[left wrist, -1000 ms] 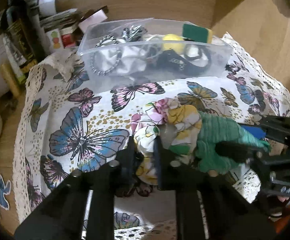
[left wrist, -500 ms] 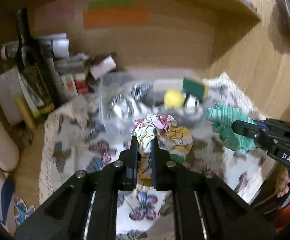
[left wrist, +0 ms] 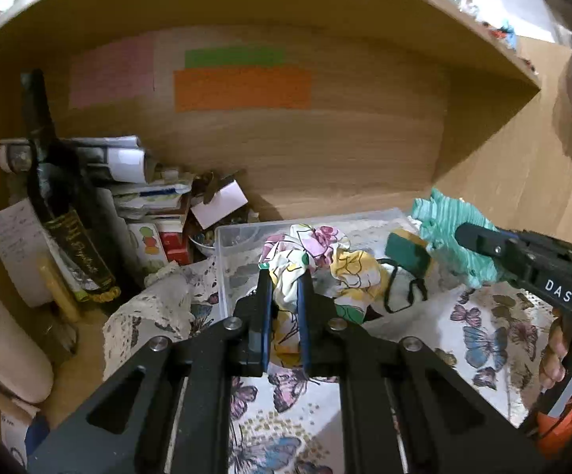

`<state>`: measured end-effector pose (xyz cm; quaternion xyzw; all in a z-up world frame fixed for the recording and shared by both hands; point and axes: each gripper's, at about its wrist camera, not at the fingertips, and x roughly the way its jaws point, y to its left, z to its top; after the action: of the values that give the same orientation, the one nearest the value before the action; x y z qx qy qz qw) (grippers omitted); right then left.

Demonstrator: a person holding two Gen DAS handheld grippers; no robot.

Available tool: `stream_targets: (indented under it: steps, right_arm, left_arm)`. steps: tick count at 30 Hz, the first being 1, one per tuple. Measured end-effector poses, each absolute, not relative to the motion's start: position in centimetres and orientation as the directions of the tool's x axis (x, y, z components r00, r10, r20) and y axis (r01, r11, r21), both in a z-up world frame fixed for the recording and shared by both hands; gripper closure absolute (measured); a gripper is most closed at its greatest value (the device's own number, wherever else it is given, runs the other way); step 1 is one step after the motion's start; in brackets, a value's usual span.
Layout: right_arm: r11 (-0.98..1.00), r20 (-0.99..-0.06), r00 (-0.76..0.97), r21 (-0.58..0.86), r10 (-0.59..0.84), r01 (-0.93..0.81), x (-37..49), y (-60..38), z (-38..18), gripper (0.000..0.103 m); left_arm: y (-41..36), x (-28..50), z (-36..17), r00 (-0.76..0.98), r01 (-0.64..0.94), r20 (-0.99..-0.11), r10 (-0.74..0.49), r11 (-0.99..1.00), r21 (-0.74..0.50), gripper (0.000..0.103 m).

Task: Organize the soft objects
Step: 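Place the scrunchie and green glove into the box and release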

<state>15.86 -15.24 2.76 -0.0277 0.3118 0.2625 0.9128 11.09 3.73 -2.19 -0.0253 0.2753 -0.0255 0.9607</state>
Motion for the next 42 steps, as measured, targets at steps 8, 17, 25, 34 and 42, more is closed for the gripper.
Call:
stream_targets:
  steps: [8,17,25,34,42]
  right_arm:
    - [0.866,-0.674,0.611,0.088,0.416,-0.492,19.5,-12.1,-1.2,0.093]
    - [0.846,-0.748,0.550,0.029,0.371,-0.532,21.0,-10.8,-4.9,0.087]
    - [0.851,-0.708,0.596,0.015,0.380,-0.525,19.6,-11.5,-2.7,0.053]
    - [0.851,-0.620,0.659,0.028,0.426,-0.524,15.7,-13.6,1.8,0.053]
    - [0.859,-0.519,0.728,0.024,0.448,-0.511,11.5,-15.6,5.3,0.035]
  left_arm:
    - [3.8,15.6,-5.8,0.780,0.065,-0.617,-0.108,0.994,-0.092,0.092]
    - [3.5,17.1,-8.4,0.724,0.094,-0.677,-0.133,0.991,-0.094,0.089]
    - [3.6,16.0,-7.0,0.739,0.087,-0.660,-0.133,0.991,-0.103,0.083]
    - [2.2,11.4,-2.6,0.822,0.077,-0.561,-0.101,0.995,-0.065,0.065]
    - [0.5,6.5,0.6,0.894,0.064,-0.441,-0.076,0.997,-0.043,0.043]
